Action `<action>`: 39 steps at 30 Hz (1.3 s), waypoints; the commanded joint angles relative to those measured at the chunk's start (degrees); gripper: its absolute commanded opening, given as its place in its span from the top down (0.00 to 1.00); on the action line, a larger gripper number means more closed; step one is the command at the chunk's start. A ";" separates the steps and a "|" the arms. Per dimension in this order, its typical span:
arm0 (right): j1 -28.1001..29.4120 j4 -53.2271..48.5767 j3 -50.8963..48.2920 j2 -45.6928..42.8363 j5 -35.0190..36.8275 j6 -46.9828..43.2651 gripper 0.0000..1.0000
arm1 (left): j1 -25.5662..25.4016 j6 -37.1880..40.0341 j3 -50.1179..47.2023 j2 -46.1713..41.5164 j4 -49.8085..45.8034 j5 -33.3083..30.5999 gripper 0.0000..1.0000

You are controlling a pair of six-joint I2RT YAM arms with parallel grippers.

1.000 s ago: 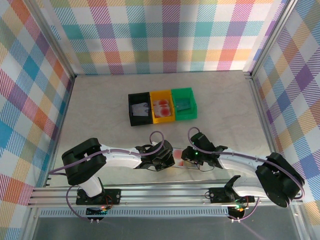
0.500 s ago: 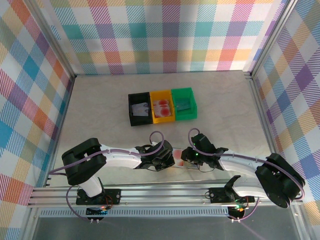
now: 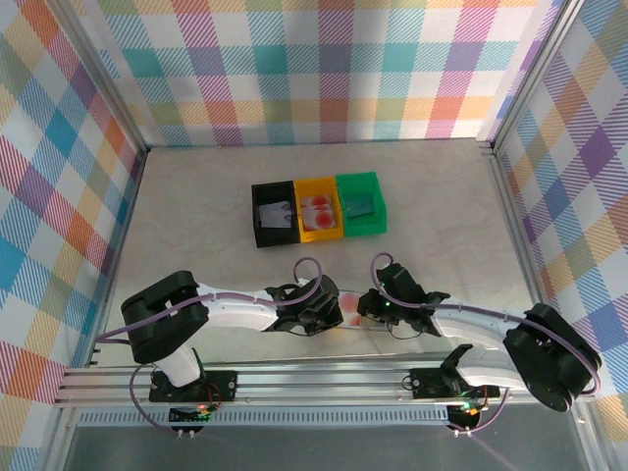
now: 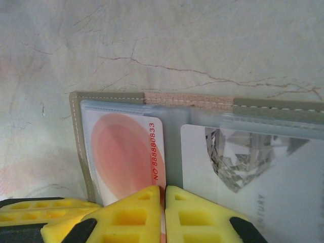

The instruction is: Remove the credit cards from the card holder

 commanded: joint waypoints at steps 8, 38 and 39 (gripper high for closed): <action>0.52 -1.11 -1.90 -4.75 -0.73 -0.70 1.00 | 0.35 0.15 -2.68 4.30 -11.11 -1.37 0.99; -0.87 -10.52 -2.02 -14.49 1.51 -2.98 1.00 | 0.38 0.85 -1.09 0.22 -14.94 -3.07 0.79; -1.06 -10.71 -2.02 -14.89 1.51 -3.07 1.00 | 0.43 0.87 -1.13 0.11 -15.06 -3.02 0.79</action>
